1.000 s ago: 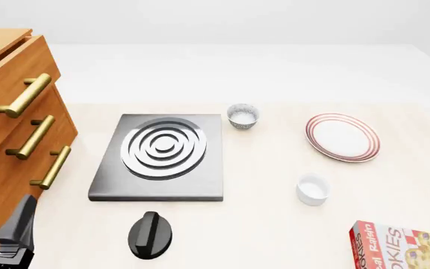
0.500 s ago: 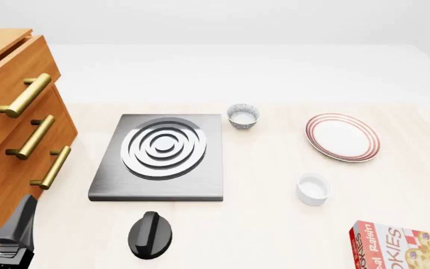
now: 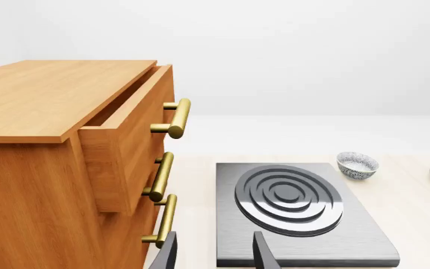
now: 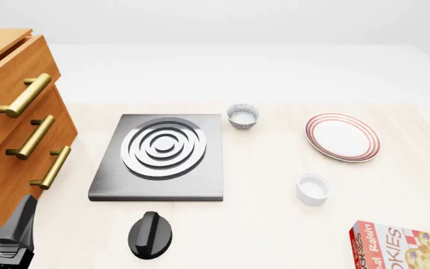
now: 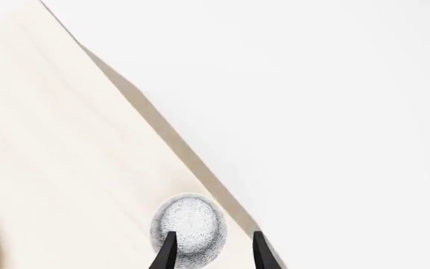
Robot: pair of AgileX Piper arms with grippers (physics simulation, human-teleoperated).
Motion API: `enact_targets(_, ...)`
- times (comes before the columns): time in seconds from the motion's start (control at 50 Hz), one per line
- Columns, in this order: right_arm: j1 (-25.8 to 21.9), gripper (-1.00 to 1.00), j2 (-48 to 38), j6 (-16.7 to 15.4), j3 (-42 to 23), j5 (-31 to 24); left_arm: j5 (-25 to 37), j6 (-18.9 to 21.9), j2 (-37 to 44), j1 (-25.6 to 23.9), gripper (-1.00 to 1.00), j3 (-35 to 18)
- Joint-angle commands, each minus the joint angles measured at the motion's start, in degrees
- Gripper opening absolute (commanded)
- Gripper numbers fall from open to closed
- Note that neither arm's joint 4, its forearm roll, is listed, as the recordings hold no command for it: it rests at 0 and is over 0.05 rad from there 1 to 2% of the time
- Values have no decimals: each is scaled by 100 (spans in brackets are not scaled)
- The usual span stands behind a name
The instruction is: Pick the akita bowl next to the cookies box and place it on the plate.
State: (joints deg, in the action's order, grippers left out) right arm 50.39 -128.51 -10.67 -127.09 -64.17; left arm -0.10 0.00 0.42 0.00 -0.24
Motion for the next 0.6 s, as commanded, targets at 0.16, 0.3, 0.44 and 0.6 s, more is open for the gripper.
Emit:
enact_targets(0.16,52,100,-192,-88,206,99,0,0,0,0,100,0)
enact_targets(0.3,79,100,-219,-137,270,155,0,0,0,0,100,0)
enact_targets(0.44,130,100,-237,-215,396,209,0,0,0,0,100,0)
enact_targets(0.6,171,100,-233,-250,518,267,0,0,0,0,100,0)
